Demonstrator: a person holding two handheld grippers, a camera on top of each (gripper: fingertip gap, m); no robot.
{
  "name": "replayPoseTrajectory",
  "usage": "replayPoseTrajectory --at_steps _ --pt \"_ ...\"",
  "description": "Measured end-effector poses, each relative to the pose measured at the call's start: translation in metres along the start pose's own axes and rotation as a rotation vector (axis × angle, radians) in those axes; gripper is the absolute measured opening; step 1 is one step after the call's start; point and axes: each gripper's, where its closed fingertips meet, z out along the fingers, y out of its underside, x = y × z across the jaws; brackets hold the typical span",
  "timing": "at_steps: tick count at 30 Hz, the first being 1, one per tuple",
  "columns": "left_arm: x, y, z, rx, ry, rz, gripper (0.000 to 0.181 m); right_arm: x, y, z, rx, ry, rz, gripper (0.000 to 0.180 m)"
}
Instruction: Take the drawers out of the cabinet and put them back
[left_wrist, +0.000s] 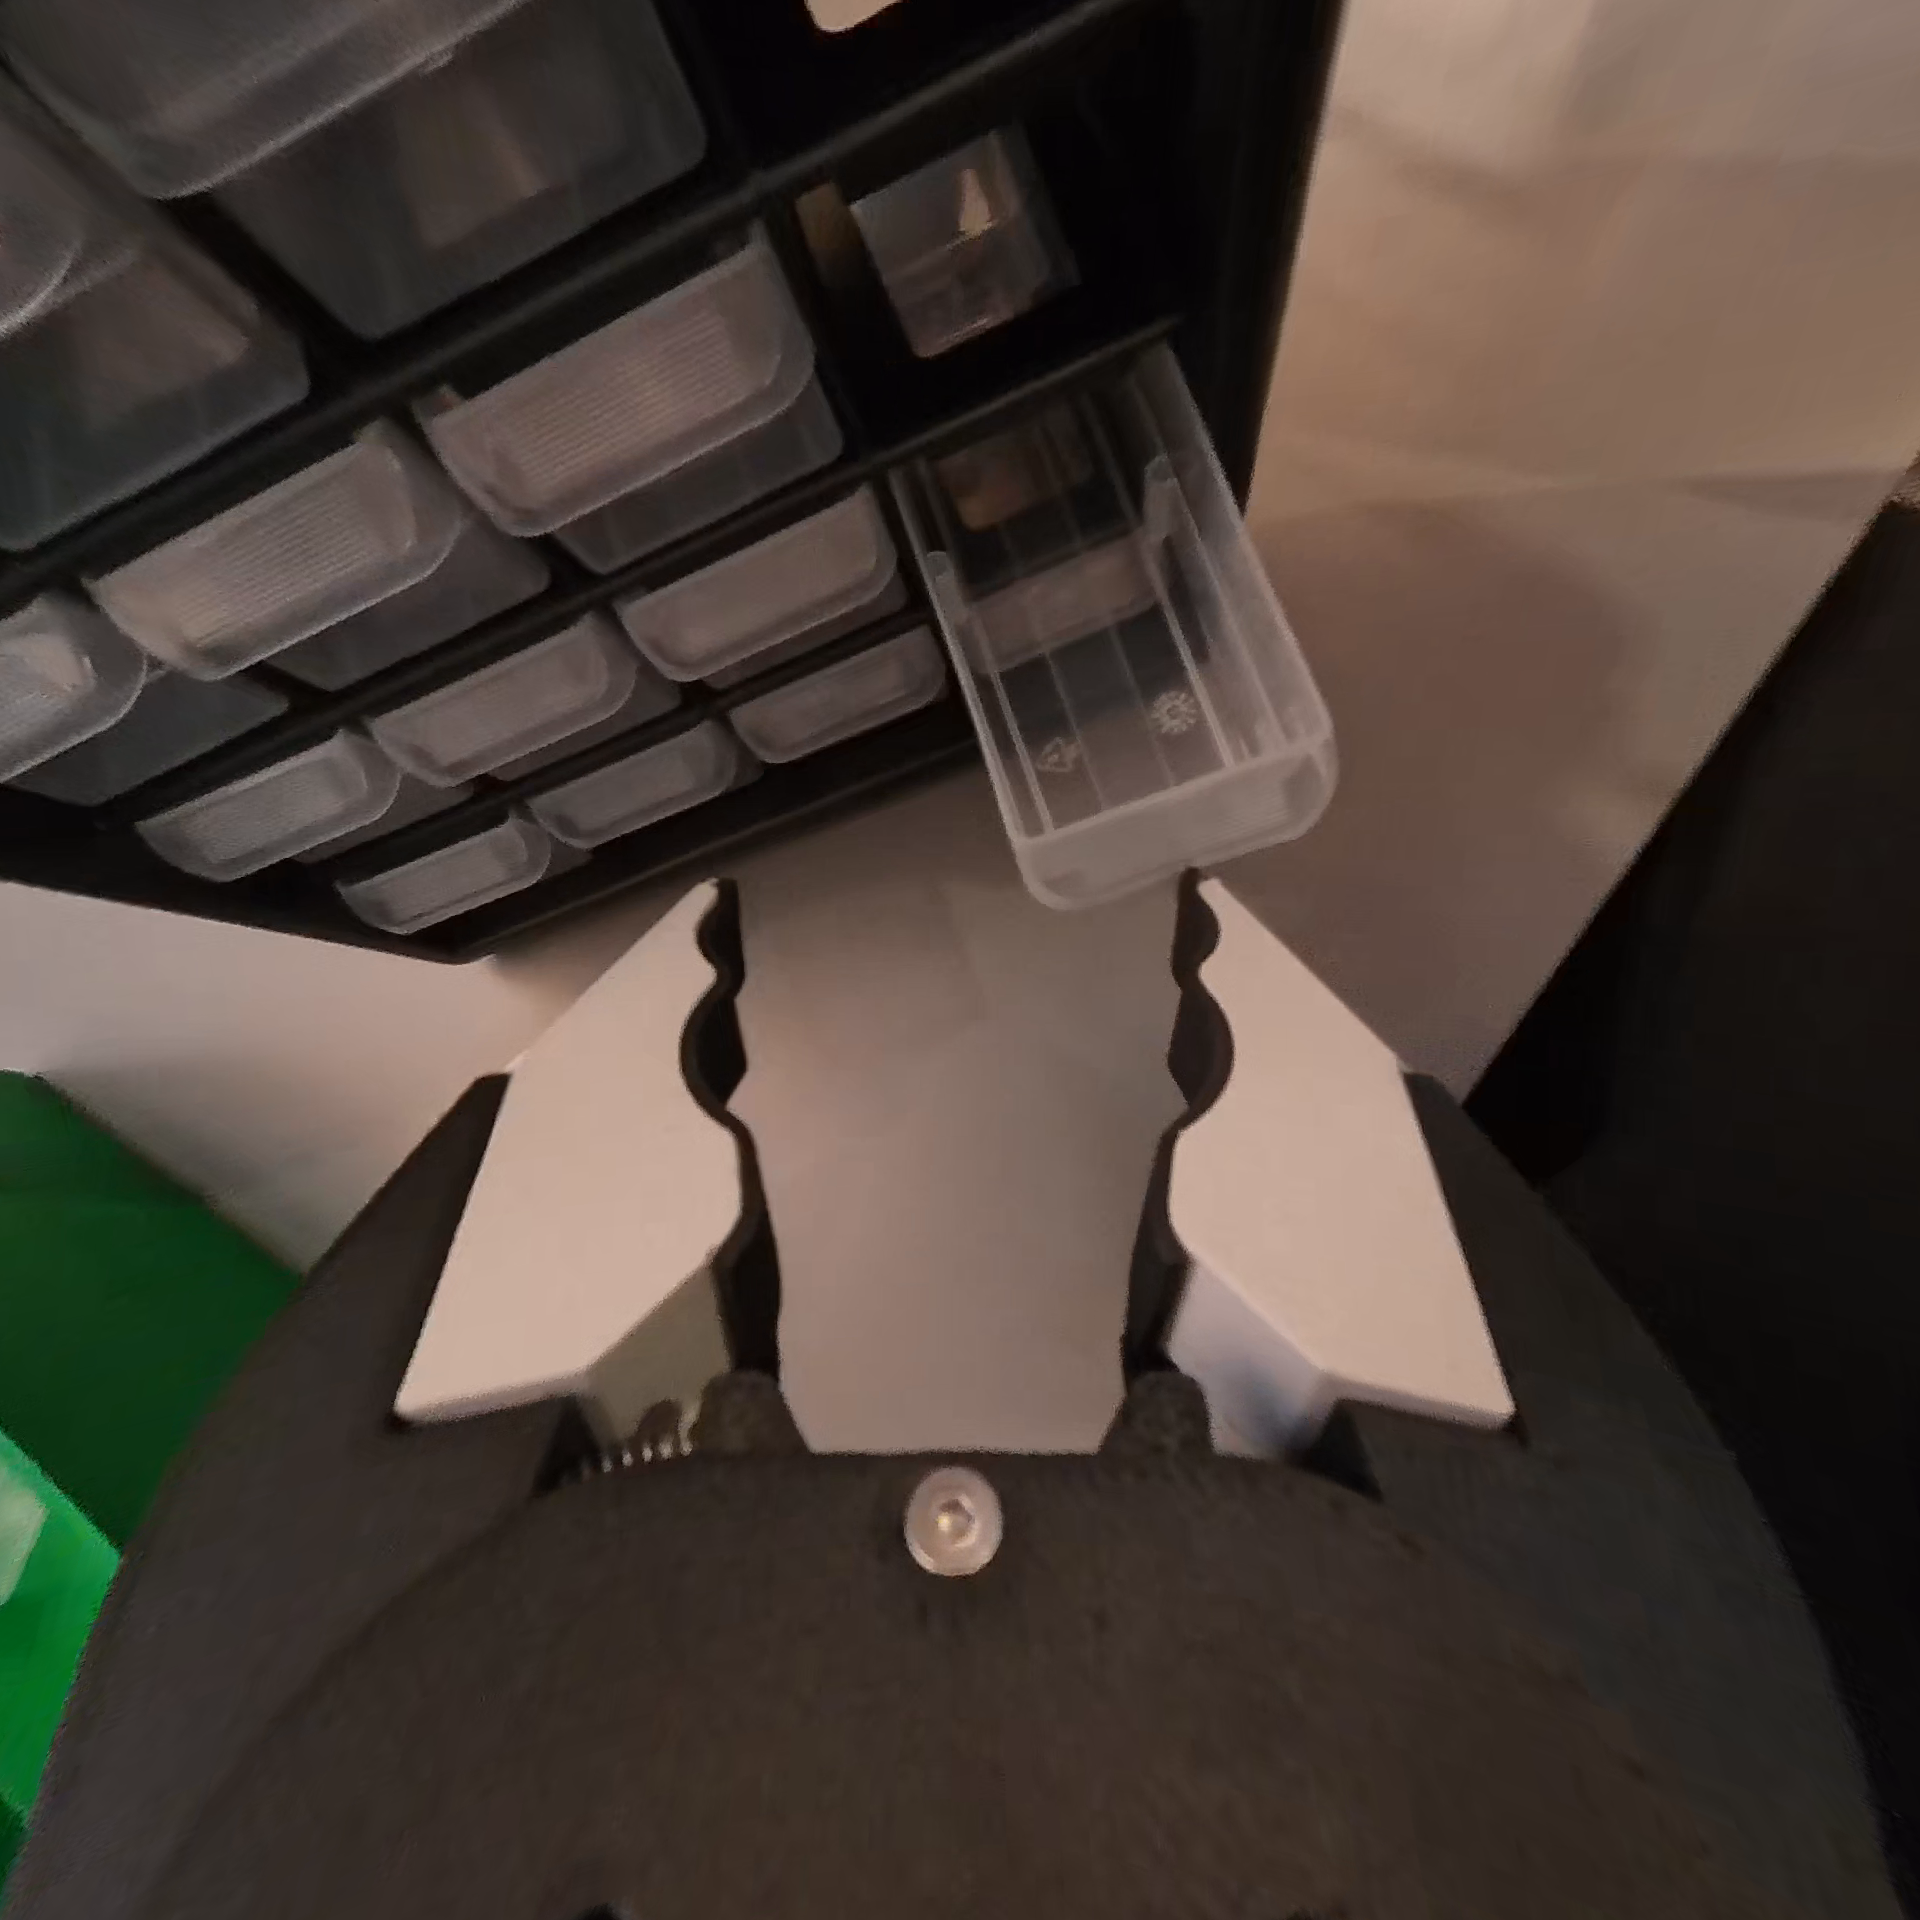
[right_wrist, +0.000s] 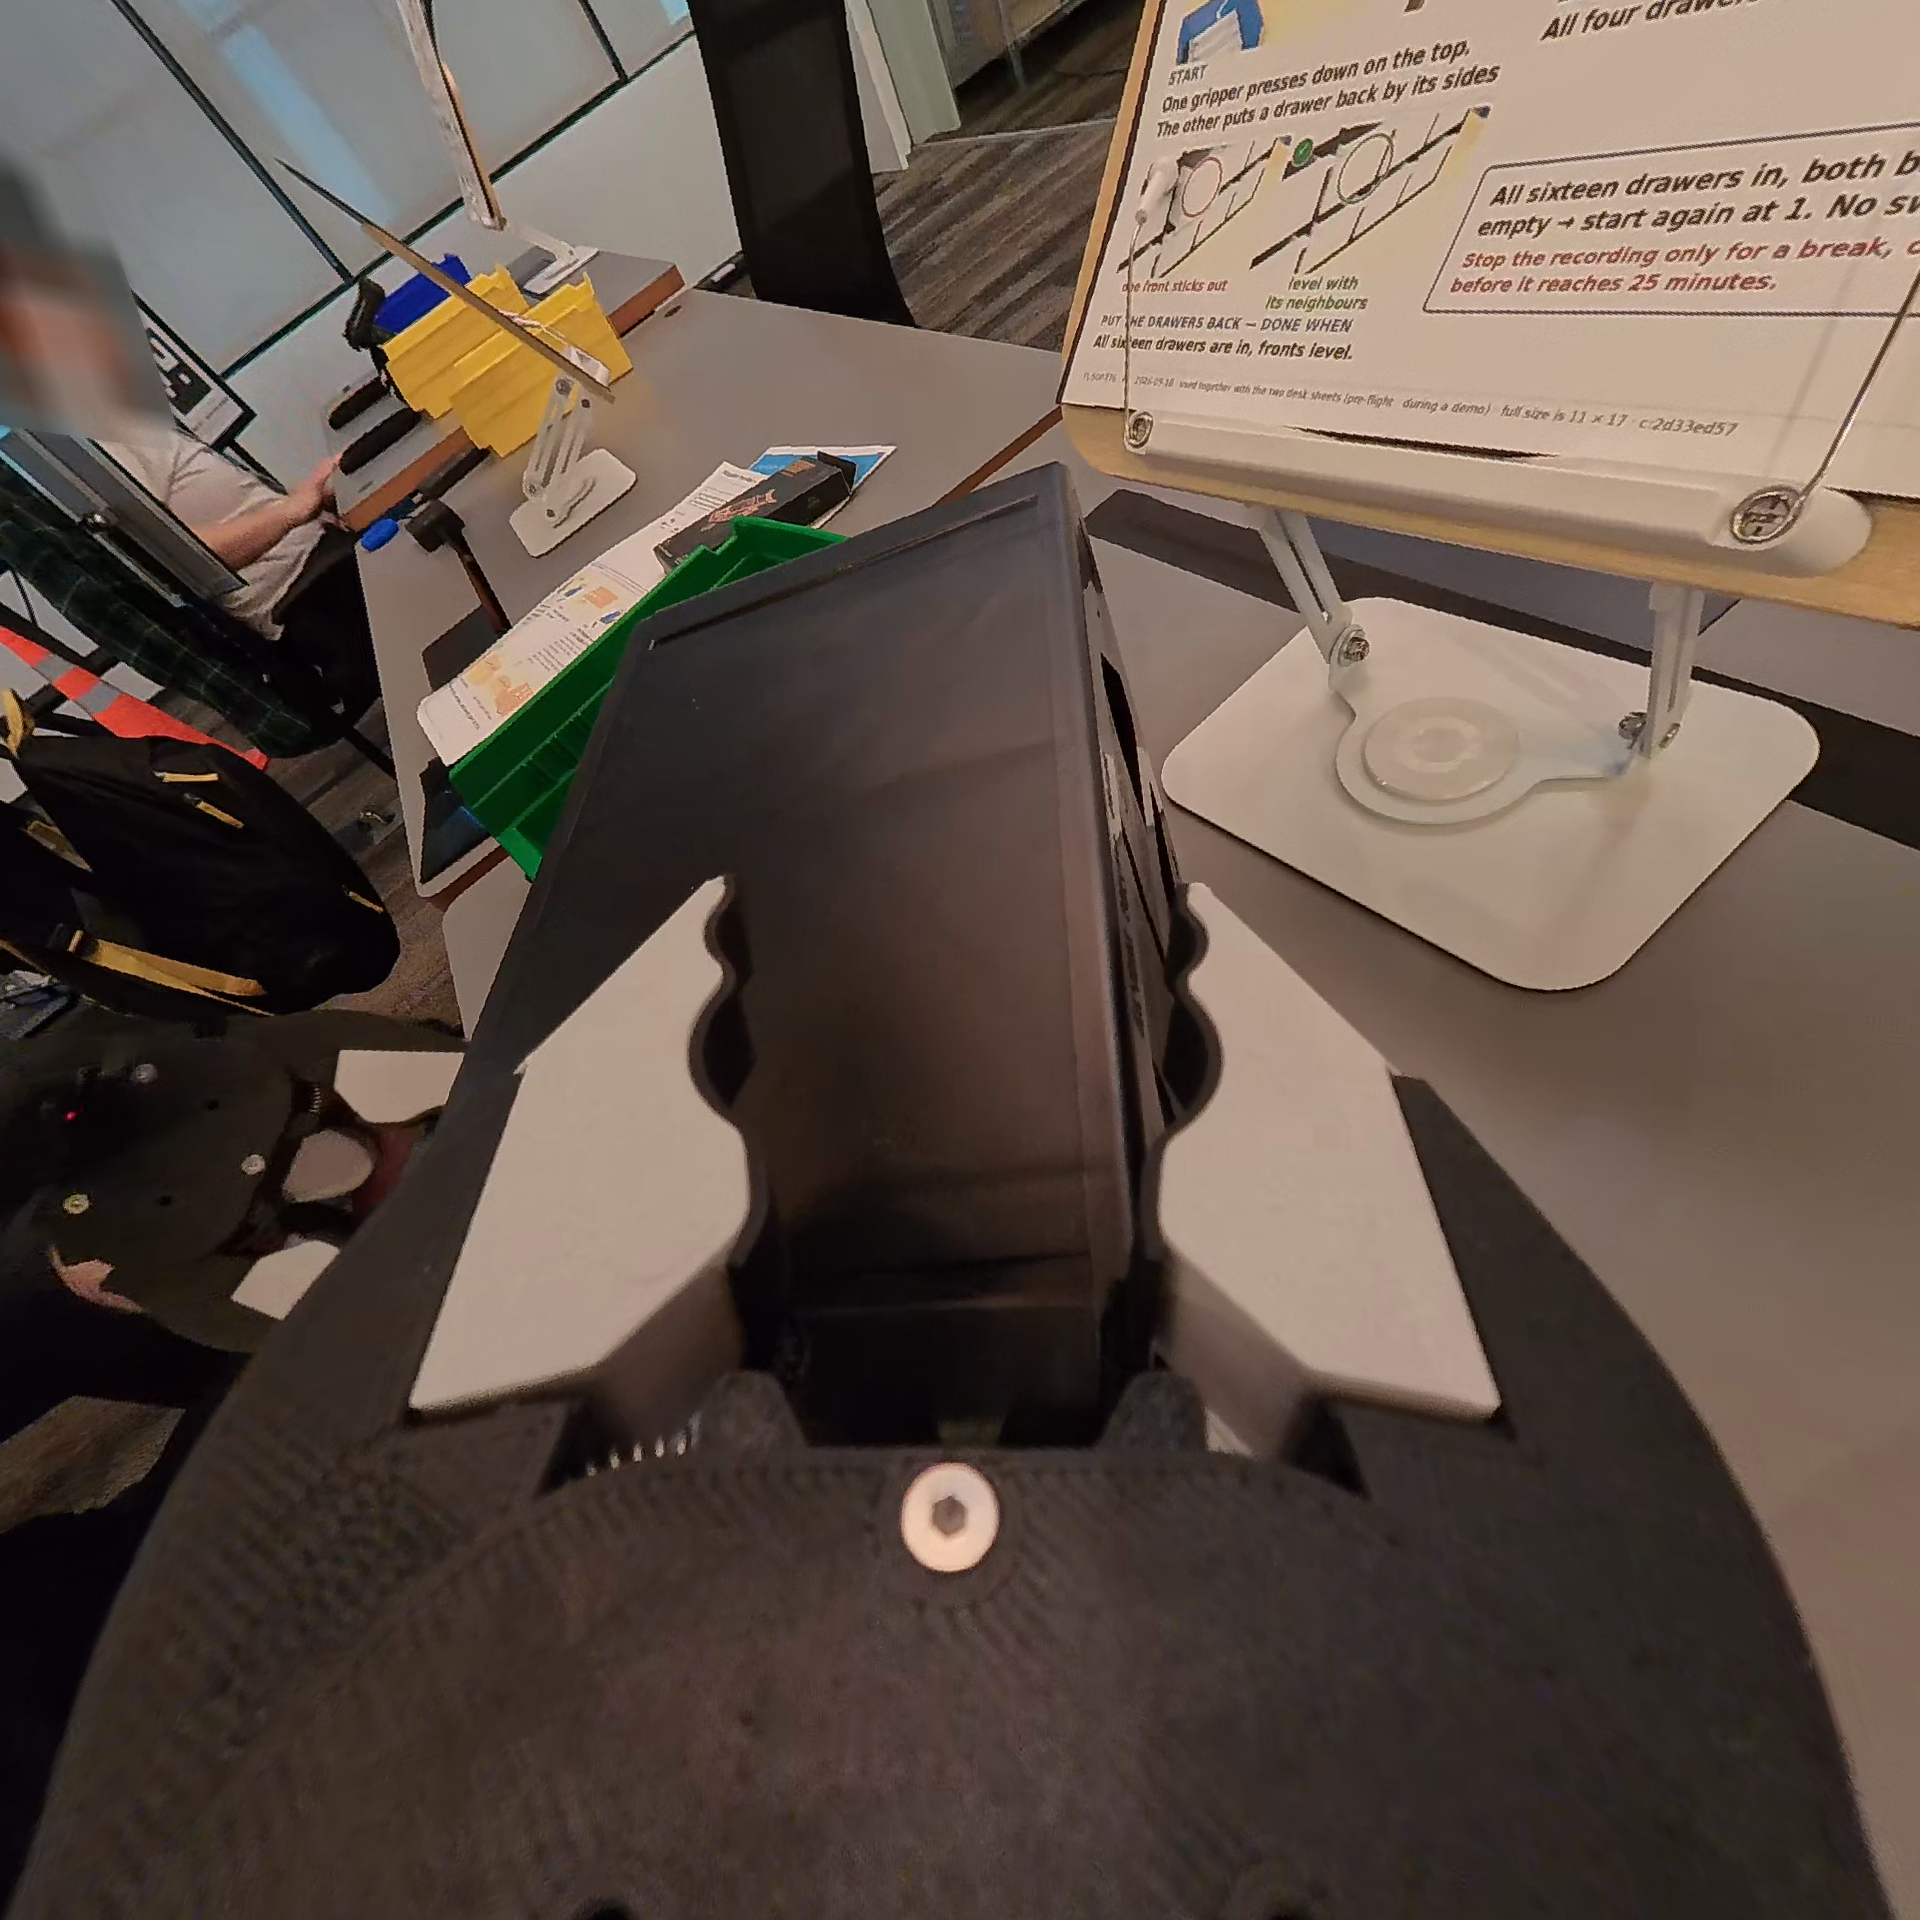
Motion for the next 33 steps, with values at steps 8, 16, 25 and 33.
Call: replayPoseTrajectory --at_steps 8,16,25,33 --pt "-0.041 -0.022 0.034 0.061 -0.222 -0.225 0.121 0.0 0.0 0.0 0.0 0.005 0.001 0.08" --pt "-0.053 -0.02 0.042 0.086 -0.253 -0.299 0.144 0.0 0.0 0.0 0.003 0.005 0.0 0.08" --pt "-0.193 0.049 -0.095 -0.005 -0.476 -0.215 0.09 0.0 0.0 0.0 0.0 -0.005 0.0 0.08" --pt "-0.298 0.186 -0.046 -0.391 -0.359 -0.091 0.062 0.0 0.0 0.0 -0.003 0.0 0.006 0.081"
